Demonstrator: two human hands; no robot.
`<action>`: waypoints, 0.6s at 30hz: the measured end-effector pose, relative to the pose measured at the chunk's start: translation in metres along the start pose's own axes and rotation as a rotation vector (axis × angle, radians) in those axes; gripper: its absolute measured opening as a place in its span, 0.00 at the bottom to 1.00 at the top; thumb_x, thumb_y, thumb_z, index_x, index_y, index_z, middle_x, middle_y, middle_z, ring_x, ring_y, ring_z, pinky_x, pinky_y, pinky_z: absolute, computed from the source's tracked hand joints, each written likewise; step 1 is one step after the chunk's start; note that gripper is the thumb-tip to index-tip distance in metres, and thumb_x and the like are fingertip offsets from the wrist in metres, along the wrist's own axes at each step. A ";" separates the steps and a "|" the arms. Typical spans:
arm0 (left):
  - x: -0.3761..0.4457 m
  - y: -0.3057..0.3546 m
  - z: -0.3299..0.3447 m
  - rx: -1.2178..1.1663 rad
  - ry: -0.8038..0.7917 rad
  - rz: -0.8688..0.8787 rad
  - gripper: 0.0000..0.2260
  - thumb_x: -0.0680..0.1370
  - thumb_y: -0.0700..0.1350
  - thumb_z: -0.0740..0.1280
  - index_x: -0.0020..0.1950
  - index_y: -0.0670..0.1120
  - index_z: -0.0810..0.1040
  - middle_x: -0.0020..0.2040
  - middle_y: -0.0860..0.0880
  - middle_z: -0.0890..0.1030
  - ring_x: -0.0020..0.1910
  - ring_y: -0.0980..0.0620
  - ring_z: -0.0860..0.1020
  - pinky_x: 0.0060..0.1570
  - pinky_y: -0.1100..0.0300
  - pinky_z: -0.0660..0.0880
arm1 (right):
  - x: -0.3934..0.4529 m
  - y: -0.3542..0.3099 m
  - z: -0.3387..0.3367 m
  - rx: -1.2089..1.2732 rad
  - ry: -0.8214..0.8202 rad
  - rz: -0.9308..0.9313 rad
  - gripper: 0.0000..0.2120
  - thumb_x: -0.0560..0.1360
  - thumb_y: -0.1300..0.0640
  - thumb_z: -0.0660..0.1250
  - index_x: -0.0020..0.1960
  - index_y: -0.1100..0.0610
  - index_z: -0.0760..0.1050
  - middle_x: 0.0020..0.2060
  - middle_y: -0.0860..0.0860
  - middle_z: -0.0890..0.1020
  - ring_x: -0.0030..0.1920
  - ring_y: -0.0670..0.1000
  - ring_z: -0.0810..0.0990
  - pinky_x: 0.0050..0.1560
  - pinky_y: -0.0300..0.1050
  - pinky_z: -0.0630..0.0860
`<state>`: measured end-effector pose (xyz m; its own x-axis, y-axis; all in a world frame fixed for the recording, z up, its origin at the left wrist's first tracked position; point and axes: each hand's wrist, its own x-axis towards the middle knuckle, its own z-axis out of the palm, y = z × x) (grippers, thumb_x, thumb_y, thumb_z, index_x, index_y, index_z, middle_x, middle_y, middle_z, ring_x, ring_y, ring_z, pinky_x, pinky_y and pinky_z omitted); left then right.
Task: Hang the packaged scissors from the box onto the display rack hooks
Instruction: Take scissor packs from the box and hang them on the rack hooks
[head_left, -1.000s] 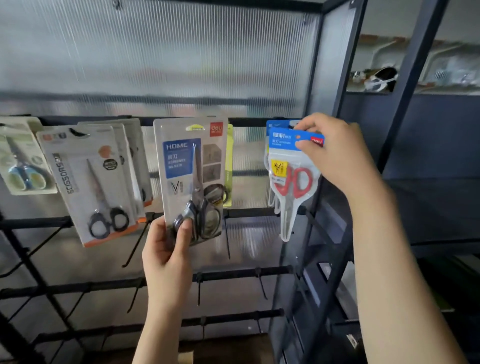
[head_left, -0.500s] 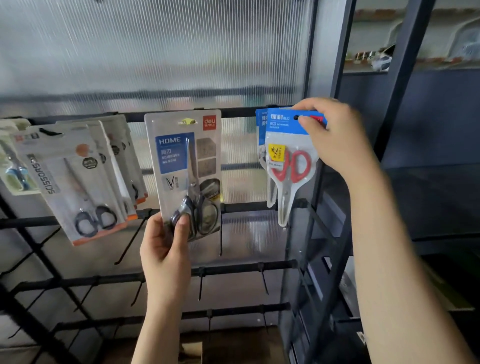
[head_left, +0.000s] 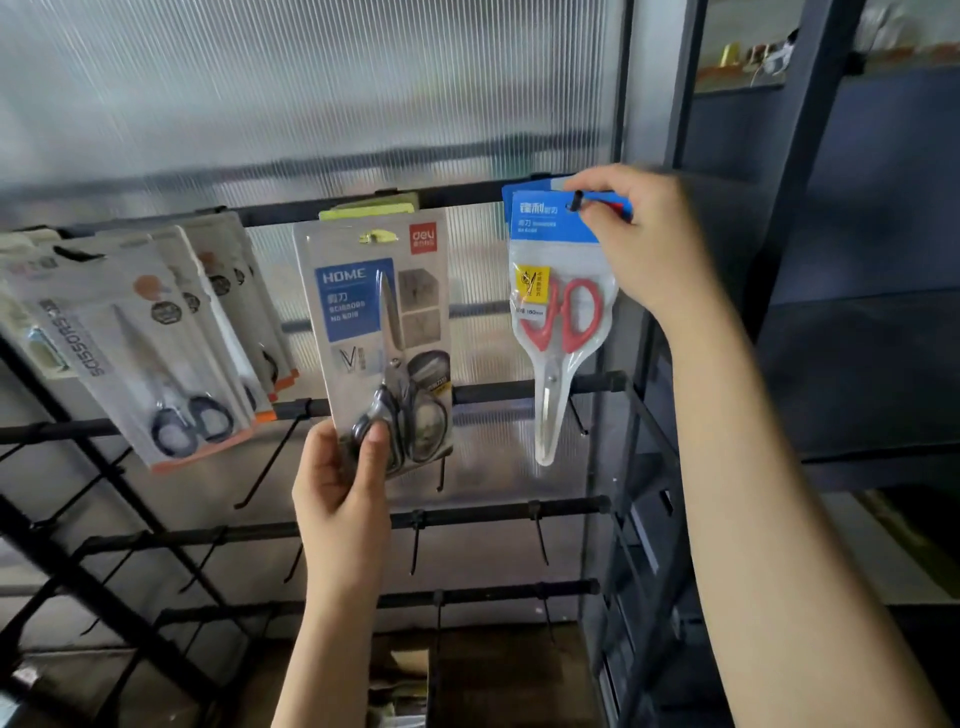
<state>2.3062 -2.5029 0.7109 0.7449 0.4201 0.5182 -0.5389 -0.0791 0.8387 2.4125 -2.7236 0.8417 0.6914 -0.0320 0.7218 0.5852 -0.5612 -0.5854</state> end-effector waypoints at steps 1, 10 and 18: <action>-0.001 -0.001 0.001 0.005 -0.003 -0.003 0.06 0.78 0.39 0.63 0.44 0.48 0.74 0.36 0.59 0.78 0.38 0.64 0.74 0.39 0.72 0.72 | 0.001 0.002 0.002 0.009 0.001 -0.001 0.14 0.77 0.64 0.60 0.57 0.55 0.79 0.48 0.44 0.78 0.44 0.33 0.74 0.44 0.22 0.65; -0.001 -0.003 0.008 0.007 0.002 -0.015 0.04 0.78 0.39 0.63 0.46 0.47 0.75 0.38 0.56 0.79 0.40 0.61 0.76 0.41 0.70 0.73 | 0.018 0.016 0.019 0.074 -0.002 0.007 0.14 0.77 0.67 0.59 0.57 0.57 0.79 0.50 0.45 0.79 0.47 0.36 0.74 0.48 0.22 0.67; 0.003 -0.006 0.010 -0.020 0.004 -0.020 0.04 0.78 0.38 0.63 0.46 0.45 0.76 0.37 0.57 0.79 0.38 0.62 0.75 0.41 0.70 0.72 | 0.024 0.026 0.029 0.012 0.039 0.055 0.14 0.79 0.64 0.60 0.62 0.55 0.77 0.56 0.48 0.78 0.55 0.41 0.73 0.56 0.40 0.75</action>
<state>2.3157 -2.5106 0.7090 0.7541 0.4250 0.5007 -0.5317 -0.0524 0.8453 2.4567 -2.7147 0.8331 0.7058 -0.0953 0.7020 0.5518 -0.5475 -0.6291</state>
